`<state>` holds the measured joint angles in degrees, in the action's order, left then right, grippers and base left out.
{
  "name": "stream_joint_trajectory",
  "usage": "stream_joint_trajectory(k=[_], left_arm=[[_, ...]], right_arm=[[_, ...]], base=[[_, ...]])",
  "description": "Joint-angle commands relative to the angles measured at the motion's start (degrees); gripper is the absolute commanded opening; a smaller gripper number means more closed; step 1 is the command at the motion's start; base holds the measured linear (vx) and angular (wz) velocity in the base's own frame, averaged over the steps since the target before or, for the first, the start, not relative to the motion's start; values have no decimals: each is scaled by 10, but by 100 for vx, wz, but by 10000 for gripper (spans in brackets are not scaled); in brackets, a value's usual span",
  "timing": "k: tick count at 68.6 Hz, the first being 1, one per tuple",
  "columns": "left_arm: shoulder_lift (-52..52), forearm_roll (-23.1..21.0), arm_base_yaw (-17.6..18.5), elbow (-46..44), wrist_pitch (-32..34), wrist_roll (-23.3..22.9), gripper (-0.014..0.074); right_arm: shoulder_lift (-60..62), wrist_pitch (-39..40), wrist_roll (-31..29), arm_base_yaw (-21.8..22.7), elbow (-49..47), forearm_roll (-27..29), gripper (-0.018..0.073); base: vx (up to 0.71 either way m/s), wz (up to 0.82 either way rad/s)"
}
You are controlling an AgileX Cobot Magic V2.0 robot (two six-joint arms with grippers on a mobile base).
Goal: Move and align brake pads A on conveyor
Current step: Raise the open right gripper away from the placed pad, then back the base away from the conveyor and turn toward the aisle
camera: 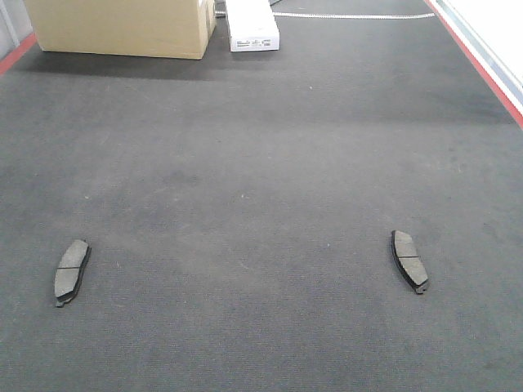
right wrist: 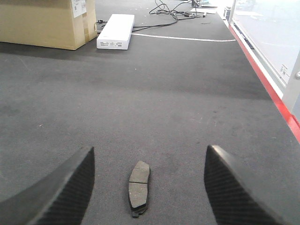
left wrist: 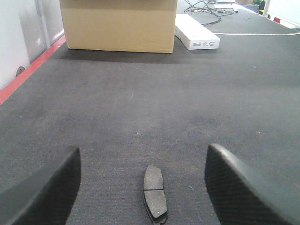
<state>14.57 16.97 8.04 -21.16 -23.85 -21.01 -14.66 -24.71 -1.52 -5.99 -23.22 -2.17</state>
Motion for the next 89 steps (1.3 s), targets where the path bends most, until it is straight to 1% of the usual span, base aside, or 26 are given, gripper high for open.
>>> stream_joint_trajectory(k=[1,52,69,89], left_arm=[[5,5,1,-16,35,-1,538],[5,5,1,-16,35,-1,538],[5,5,1,-16,35,-1,538],[5,5,1,-16,35,-1,538]], right_arm=[[-4,45,-6,0,-15,-3,491],[-4,44,-6,0,-15,-3,491],[-4,44,-6,0,-15,-3,491],[-4,44,-6,0,-15,-3,489]], base=[[0,0],[-2,1],[-26,1],[-41,3]])
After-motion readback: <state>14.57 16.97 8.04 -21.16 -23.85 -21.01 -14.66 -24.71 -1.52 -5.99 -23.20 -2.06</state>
